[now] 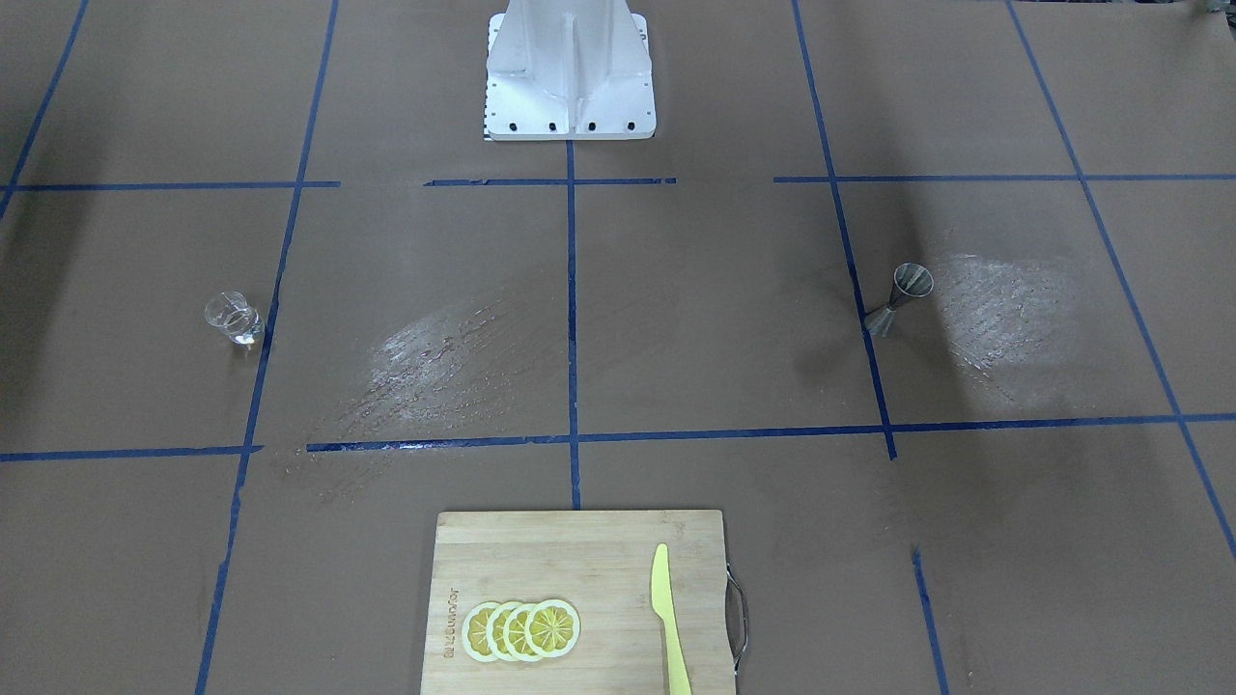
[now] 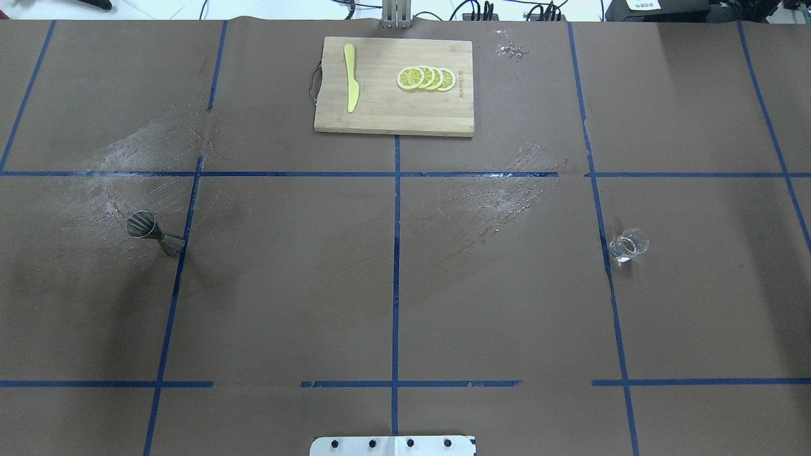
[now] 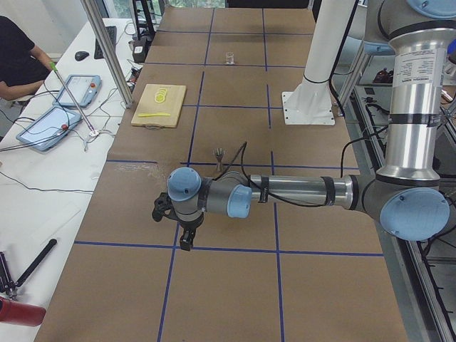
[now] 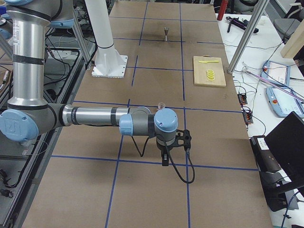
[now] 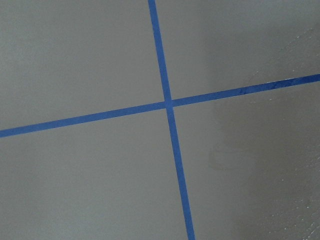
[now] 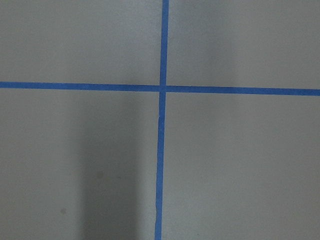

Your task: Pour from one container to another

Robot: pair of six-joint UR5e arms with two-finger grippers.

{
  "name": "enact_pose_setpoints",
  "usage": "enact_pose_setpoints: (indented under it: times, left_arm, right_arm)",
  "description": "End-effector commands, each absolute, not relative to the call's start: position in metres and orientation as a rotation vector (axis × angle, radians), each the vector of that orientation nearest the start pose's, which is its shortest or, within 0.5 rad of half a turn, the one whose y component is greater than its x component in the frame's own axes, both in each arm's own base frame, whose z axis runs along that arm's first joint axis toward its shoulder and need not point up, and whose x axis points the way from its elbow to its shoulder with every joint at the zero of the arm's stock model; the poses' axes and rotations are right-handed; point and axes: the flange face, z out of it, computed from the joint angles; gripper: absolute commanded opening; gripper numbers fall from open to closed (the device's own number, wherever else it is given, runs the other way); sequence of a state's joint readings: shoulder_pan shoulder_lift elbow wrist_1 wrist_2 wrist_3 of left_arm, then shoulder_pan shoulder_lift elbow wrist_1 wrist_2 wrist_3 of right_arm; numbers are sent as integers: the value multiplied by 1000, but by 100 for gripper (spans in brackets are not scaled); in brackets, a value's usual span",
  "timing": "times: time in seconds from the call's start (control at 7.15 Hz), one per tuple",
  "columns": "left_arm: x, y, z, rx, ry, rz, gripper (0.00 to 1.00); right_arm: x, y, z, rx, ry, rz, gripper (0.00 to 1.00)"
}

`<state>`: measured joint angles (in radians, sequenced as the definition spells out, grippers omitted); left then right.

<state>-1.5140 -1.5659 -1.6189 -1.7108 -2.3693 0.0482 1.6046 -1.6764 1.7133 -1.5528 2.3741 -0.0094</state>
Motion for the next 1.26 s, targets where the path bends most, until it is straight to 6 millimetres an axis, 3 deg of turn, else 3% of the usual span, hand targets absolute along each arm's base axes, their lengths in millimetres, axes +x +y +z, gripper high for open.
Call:
enact_pose_setpoints:
  times: [0.0, 0.14, 0.28, 0.42, 0.56, 0.84, 1.12]
  left_arm:
    - [-29, -531, 537, 354, 794, 253, 100]
    - [-23, -528, 525, 378, 866, 276, 100]
    - [-18, -531, 501, 410, 938, 311, 100]
    - [-16, -532, 485, 426, 968, 324, 100]
    - [-13, -546, 475, 391, 986, 249, 100]
    - [43, -525, 410, 350, 1013, 177, 100]
    - [121, -470, 366, 335, 916, 62, 100]
  right_arm:
    - [76, -449, 629, 78, -825, -1, 100]
    - [75, -453, 627, 83, -823, -5, 100]
    - [75, -453, 624, 88, -823, -8, 100]
    - [75, -460, 610, 141, -824, -45, 100]
    - [74, -467, 598, 199, -827, -69, 100]
    - [72, -465, 610, 175, -850, -55, 100]
    - [69, -459, 611, 180, -882, -59, 100]
